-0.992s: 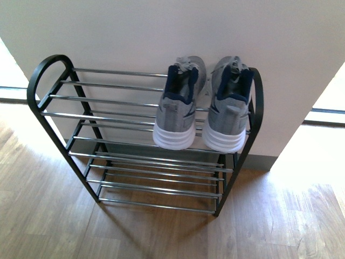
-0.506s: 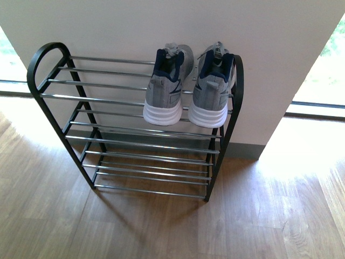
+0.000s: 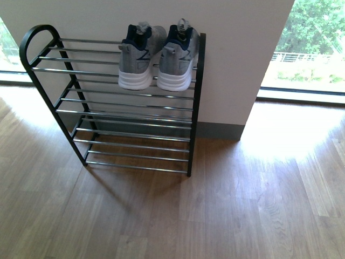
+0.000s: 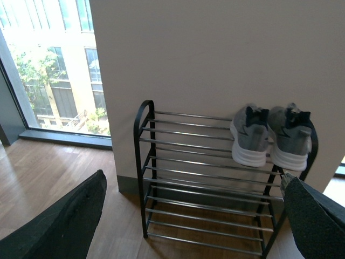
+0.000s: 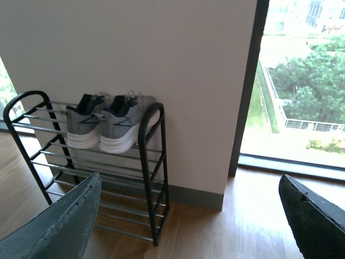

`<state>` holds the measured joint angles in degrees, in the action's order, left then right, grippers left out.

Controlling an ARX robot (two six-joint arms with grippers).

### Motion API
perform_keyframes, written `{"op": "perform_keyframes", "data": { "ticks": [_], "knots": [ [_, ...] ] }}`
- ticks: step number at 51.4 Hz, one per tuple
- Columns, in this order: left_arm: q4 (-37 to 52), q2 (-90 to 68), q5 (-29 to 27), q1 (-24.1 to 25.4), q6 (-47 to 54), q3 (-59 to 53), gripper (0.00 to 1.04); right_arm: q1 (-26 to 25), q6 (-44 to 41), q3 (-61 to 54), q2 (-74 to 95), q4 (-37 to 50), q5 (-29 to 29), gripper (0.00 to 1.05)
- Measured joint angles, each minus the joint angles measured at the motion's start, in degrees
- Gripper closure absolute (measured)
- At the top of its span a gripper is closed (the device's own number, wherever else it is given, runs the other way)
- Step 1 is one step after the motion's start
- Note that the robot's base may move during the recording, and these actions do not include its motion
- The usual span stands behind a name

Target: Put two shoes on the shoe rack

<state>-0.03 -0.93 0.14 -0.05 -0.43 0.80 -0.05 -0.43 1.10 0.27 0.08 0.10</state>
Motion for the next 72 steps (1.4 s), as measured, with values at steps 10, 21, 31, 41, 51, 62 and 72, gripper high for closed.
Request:
{"op": "perform_keyframes", "data": {
  "ticks": [10,21,31,41,51,62,72],
  "knots": [
    [0.0,0.0,-0.1,0.0,0.0,0.0,0.09,0.0,0.0,0.0,0.0,0.0,0.0,0.09],
    [0.0,0.0,-0.1,0.0,0.0,0.0,0.09,0.0,0.0,0.0,0.0,0.0,-0.1,0.09],
    [0.0,0.0,-0.1,0.0,0.0,0.0,0.09,0.0,0.0,0.0,0.0,0.0,-0.1,0.09],
    [0.0,0.0,-0.2,0.0,0.0,0.0,0.09,0.0,0.0,0.0,0.0,0.0,-0.2,0.09],
    [0.0,0.0,-0.1,0.0,0.0,0.0,0.09,0.0,0.0,0.0,0.0,-0.1,0.1,0.09],
    [0.0,0.0,-0.1,0.0,0.0,0.0,0.09,0.0,0.0,0.0,0.0,-0.1,0.0,0.09],
    [0.0,0.0,-0.1,0.0,0.0,0.0,0.09,0.0,0.1,0.0,-0.1,-0.1,-0.1,0.09]
  ]
}}
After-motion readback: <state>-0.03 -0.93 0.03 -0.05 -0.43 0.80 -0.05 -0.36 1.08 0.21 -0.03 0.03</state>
